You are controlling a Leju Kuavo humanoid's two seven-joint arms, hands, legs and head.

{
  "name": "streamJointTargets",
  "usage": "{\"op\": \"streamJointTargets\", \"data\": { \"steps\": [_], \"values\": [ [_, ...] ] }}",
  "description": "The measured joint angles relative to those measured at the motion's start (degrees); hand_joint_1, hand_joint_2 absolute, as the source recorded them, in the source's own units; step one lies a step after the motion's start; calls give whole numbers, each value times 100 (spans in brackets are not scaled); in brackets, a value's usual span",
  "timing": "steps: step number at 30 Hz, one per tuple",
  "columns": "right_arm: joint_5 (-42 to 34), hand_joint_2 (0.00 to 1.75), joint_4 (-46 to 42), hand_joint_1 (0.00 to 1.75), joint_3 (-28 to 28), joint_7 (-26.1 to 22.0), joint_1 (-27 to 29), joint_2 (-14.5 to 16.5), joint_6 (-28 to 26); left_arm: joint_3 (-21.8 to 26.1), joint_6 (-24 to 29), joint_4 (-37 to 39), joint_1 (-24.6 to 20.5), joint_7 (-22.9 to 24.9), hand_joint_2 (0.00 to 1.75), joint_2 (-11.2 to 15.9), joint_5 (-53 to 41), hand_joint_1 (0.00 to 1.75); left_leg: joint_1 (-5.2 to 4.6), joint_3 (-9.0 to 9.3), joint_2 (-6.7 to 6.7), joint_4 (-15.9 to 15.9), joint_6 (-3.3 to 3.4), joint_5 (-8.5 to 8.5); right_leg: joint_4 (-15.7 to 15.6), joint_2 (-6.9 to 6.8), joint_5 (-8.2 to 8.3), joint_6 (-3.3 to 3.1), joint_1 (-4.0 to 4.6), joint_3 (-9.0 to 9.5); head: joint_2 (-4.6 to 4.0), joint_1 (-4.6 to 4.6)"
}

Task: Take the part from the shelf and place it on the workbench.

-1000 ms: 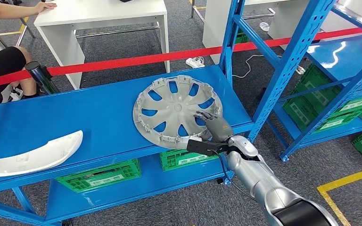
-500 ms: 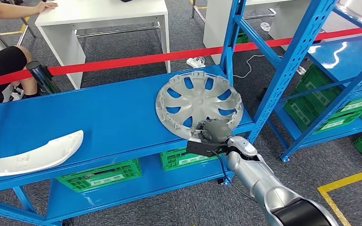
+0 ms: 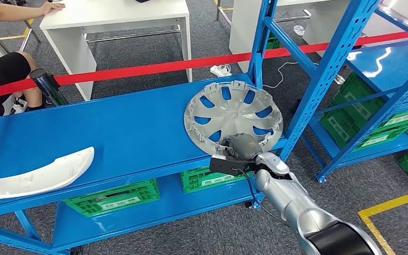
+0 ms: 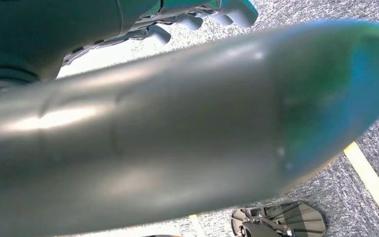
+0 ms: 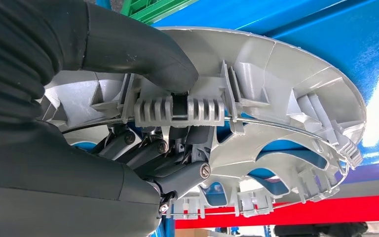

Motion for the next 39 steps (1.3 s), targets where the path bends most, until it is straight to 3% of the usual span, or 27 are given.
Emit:
{"op": "streamJointTargets", "data": {
  "steps": [12, 16, 28, 35, 39],
  "values": [
    [0, 175, 15, 175, 0, 0, -2, 1, -7, -8, 2, 0, 0, -2, 0, 0, -12, 0, 0, 1, 0, 0, 0, 0, 0, 0, 0, 0, 0, 1, 0, 0],
    [1, 175, 16, 175, 0, 0, -2, 1, -8, -8, 27, 0, 0, 9, 175, 0, -12, 0, 0, 1, 0, 0, 0, 0, 0, 0, 0, 0, 0, 1, 0, 0],
    [68, 175, 16, 175, 0, -12, 16, 14, -174, -6, 492, -5, -80, 185, 175, 9, -4, 0, 0, 1, 0, 0, 0, 0, 0, 0, 0, 0, 0, 0, 0, 0],
    [386, 175, -248, 175, -33, -139, 304, 14, -1797, -183, 437, -3, -33, -16, 175, -2, -390, 0, 0, -22, -3, 0, 0, 1, 3, -1, 3, 3, -1, -19, 0, 1],
    [819, 175, -644, 175, -40, -9, 346, 10, -2166, -311, 427, 1, 27, -16, 175, -30, -476, 0, 0, -34, -2, 0, 0, 1, 4, 0, 3, 3, -1, -33, 0, 0]
  ]
}}
